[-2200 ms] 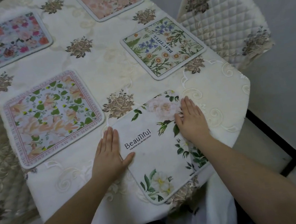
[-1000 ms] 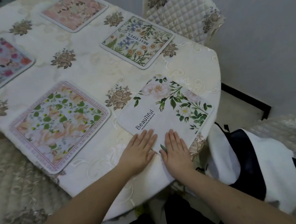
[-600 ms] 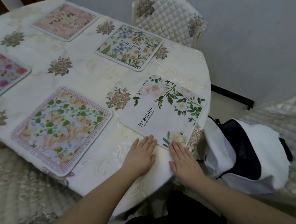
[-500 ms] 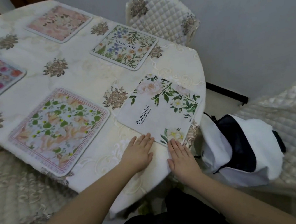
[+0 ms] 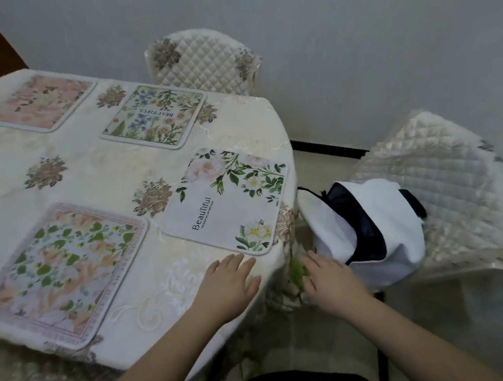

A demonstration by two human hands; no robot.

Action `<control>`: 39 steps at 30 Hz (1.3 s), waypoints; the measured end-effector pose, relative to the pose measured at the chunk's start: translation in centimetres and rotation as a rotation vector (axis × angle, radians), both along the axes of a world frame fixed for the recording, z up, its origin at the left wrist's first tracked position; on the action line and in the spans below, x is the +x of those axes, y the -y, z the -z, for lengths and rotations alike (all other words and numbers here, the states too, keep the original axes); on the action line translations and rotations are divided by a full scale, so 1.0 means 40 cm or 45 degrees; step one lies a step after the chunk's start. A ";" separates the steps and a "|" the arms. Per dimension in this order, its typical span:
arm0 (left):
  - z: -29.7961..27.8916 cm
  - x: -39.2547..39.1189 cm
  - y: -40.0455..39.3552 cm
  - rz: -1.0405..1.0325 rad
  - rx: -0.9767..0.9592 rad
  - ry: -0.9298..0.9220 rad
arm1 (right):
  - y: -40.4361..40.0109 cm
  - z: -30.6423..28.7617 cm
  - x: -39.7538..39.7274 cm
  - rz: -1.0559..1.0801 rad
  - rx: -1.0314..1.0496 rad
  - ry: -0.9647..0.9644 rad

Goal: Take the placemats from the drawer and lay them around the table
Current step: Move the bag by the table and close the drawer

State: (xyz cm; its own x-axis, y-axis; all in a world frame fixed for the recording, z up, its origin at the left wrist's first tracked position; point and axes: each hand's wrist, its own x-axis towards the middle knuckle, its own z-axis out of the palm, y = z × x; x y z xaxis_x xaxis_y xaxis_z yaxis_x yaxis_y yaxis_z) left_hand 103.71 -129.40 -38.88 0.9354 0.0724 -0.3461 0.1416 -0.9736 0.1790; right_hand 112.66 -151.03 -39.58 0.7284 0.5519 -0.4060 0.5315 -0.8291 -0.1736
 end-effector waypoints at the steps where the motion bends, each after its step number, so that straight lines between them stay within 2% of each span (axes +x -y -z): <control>1: -0.012 0.005 0.013 -0.003 -0.024 0.008 | 0.030 -0.004 -0.011 0.038 0.019 0.003; 4: -0.038 0.015 0.047 -0.027 0.009 0.000 | 0.107 -0.025 -0.051 0.123 0.043 0.041; 8: -0.062 -0.003 0.145 0.013 0.176 -0.008 | 0.203 -0.052 -0.105 0.249 -0.018 0.140; 10: -0.074 -0.017 0.199 0.052 0.169 0.064 | 0.241 -0.059 -0.131 0.312 -0.060 0.158; 14: -0.088 -0.041 0.279 0.129 0.161 0.044 | 0.289 -0.062 -0.179 0.398 -0.028 0.202; 19: -0.126 -0.064 0.310 0.203 0.243 0.222 | 0.314 -0.103 -0.217 0.428 0.072 0.349; 27: -0.180 -0.136 0.275 0.207 0.243 0.363 | 0.239 -0.146 -0.310 0.532 0.108 0.441; 32: -0.172 -0.199 0.188 0.302 0.225 0.311 | 0.151 -0.167 -0.405 0.599 0.077 0.522; 39: -0.201 -0.291 0.123 0.415 0.143 0.489 | 0.088 -0.214 -0.545 0.665 0.032 0.573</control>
